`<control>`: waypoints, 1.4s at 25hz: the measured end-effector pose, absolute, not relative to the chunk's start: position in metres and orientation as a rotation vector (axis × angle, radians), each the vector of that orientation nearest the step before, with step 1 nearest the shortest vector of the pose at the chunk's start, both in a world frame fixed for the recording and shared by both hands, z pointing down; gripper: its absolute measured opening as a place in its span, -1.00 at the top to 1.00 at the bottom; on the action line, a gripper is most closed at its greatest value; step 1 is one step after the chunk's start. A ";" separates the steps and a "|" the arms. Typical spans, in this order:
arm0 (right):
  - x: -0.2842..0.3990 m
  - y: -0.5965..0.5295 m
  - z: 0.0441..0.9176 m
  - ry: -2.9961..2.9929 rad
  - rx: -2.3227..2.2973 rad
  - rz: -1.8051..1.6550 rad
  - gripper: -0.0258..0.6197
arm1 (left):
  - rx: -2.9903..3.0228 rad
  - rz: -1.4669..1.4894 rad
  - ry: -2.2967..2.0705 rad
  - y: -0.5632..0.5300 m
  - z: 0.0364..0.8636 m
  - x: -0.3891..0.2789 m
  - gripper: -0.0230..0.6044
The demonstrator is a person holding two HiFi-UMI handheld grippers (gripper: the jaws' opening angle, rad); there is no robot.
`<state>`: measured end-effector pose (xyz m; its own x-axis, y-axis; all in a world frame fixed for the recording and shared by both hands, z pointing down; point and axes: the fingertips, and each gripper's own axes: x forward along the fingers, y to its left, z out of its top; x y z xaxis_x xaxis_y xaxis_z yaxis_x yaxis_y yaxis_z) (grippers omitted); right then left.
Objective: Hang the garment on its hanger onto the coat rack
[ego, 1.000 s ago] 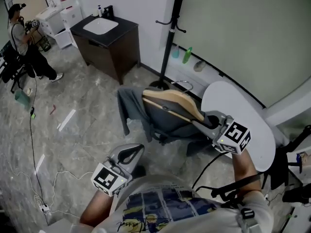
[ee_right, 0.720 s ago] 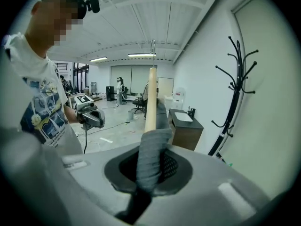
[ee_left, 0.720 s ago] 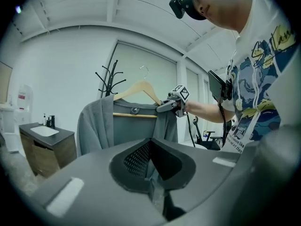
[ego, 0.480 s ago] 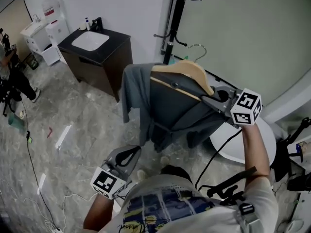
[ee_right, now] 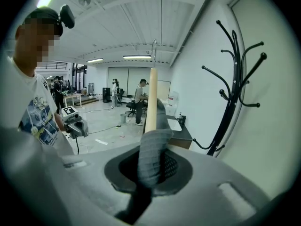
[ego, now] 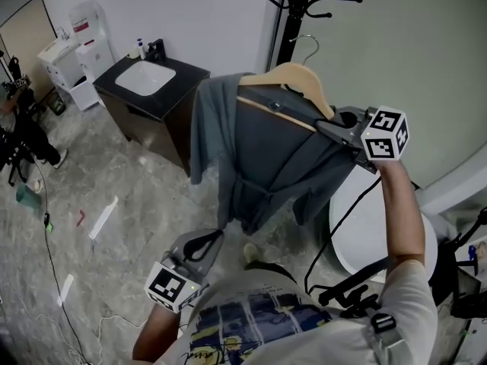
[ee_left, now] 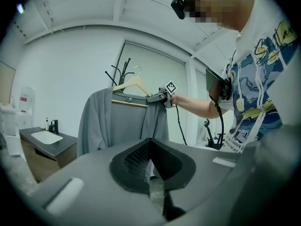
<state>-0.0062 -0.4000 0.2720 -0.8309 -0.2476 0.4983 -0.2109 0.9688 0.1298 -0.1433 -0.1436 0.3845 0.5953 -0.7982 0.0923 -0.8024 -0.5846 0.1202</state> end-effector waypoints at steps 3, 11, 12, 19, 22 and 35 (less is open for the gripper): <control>-0.007 -0.446 0.267 -2.589 0.320 -0.090 0.88 | 2.661 0.035 -1.375 -0.175 0.383 -0.143 0.92; -0.007 -0.556 0.267 -2.587 0.306 -0.089 0.88 | 2.634 0.049 -1.413 -0.256 0.380 -0.127 0.92; -0.006 -0.568 0.270 -2.583 0.303 -0.087 0.88 | 2.629 0.048 -1.417 -0.264 0.382 -0.125 0.92; -0.006 -0.642 0.299 -2.546 0.286 -0.056 0.88 | 2.589 0.050 -1.466 -0.313 0.387 -0.117 0.92; -0.006 -0.664 0.313 -2.540 0.285 -0.033 0.88 | 2.569 0.063 -1.489 -0.326 0.387 -0.117 0.92; -0.015 -0.716 0.353 -2.542 0.279 0.025 0.88 | 2.504 0.112 -1.504 -0.349 0.400 -0.116 0.92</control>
